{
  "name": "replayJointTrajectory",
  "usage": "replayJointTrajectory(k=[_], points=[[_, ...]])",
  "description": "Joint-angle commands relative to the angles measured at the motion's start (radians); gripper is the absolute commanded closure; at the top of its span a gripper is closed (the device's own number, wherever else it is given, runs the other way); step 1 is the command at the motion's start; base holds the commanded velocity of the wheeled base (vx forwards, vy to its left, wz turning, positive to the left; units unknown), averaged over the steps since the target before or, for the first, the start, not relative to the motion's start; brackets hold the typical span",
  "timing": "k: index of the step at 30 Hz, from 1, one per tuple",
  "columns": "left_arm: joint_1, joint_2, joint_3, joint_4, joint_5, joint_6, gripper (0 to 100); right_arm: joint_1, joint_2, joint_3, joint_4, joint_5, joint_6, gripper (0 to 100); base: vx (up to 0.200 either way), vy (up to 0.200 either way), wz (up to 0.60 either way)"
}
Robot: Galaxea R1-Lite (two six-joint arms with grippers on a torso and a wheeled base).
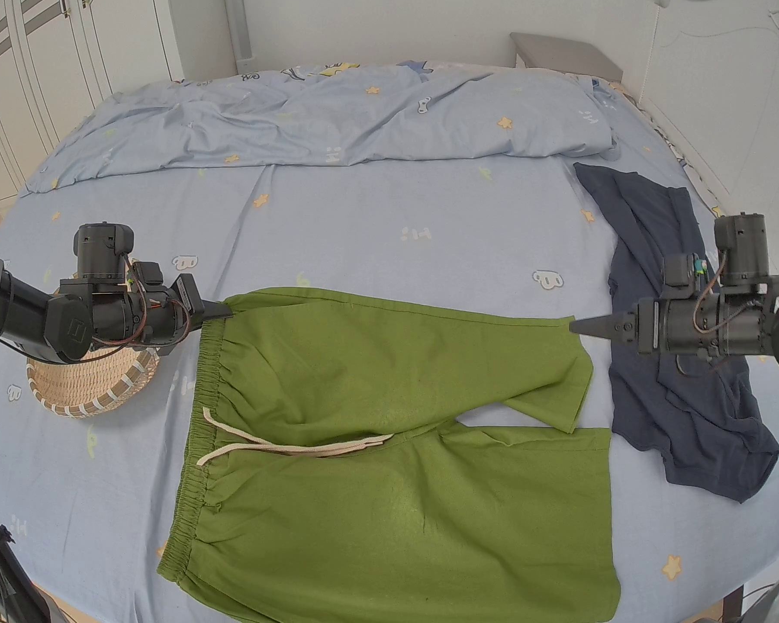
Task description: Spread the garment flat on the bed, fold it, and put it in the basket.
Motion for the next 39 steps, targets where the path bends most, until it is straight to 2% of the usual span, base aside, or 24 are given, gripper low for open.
replayJointTrajectory(k=[1, 9, 16, 36, 37, 39], points=[[0.033, -0.035, 0.006, -0.002, 0.001, 0.009, 100, -0.053, 0.231, -0.191, 0.0, 0.001, -0.001, 0, 0.0, 0.0, 0.0], [0.027, -0.025, 0.003, -0.004, 0.001, 0.009, 100, -0.1, 0.436, -0.372, 0.001, 0.003, -0.002, 0, 0.0, 0.0, 0.0], [0.026, -0.021, 0.004, -0.004, 0.001, 0.011, 100, -0.102, 0.55, -0.478, 0.001, 0.004, -0.004, 0, 0.0, 0.0, 0.0], [0.023, -0.016, 0.006, -0.004, 0.001, 0.026, 100, -0.08, 0.598, -0.484, -0.083, 0.026, 0.01, 0, 0.0, 0.0, 0.0], [0.024, -0.015, 0.006, -0.004, 0.001, 0.026, 100, -0.08, 0.598, -0.484, -0.083, 0.026, 0.01, 100, 0.0, 0.0, 0.0], [0.024, -0.013, 0.004, -0.005, 0.001, 0.026, 100, -0.077, 0.598, -0.484, -0.083, 0.026, 0.012, 100, 0.0, 0.0, 0.0]])
